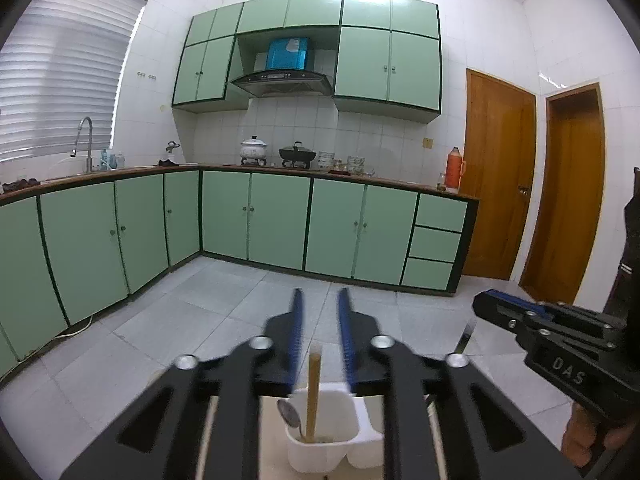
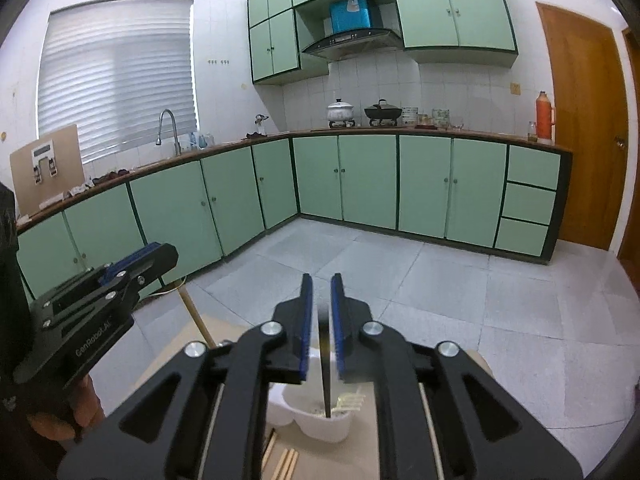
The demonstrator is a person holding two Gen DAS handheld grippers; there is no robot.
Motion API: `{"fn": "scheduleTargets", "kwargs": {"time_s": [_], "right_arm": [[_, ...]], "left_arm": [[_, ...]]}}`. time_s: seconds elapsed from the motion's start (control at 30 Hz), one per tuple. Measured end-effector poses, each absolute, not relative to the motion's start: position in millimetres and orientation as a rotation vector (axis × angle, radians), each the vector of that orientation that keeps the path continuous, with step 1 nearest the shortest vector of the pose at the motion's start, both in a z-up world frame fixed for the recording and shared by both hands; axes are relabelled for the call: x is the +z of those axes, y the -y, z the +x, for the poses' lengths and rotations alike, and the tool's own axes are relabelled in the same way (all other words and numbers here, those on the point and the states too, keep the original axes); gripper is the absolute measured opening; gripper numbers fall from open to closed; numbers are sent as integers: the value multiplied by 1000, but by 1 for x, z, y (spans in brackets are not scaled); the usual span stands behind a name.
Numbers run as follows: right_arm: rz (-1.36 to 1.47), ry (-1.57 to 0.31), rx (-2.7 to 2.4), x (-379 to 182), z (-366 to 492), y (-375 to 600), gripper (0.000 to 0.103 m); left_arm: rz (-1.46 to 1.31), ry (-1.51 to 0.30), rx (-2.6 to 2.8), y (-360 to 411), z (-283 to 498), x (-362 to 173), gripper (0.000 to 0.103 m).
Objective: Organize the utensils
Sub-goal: 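Open the right gripper in the holder while the left gripper releases its chopstick, then withdraw both grippers back over the remaining chopsticks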
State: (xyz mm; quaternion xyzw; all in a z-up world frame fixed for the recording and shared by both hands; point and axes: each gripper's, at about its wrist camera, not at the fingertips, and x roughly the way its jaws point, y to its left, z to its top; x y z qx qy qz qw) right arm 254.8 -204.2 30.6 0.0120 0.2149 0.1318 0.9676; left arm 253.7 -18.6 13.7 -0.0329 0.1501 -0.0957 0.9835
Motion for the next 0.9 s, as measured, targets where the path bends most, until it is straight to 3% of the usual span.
{"fn": "scheduleTargets", "kwargs": {"time_s": [0.07, 0.2, 0.47, 0.67, 0.9], "right_arm": [[35, -417, 256, 32, 244, 207, 30], [48, -373, 235, 40, 220, 218, 41], [72, -320, 172, 30, 154, 235, 77], [81, -354, 127, -4, 112, 237, 88], [83, -456, 102, -55, 79, 231, 96]], "left_arm": [[-66, -302, -189, 16, 246, 13, 33], [-70, -297, -176, 8, 224, 15, 47], [-61, -335, -166, -3, 175, 4, 65], [-73, -418, -176, -4, 134, -32, 67], [-63, -548, -165, -10, 100, -87, 77]]}}
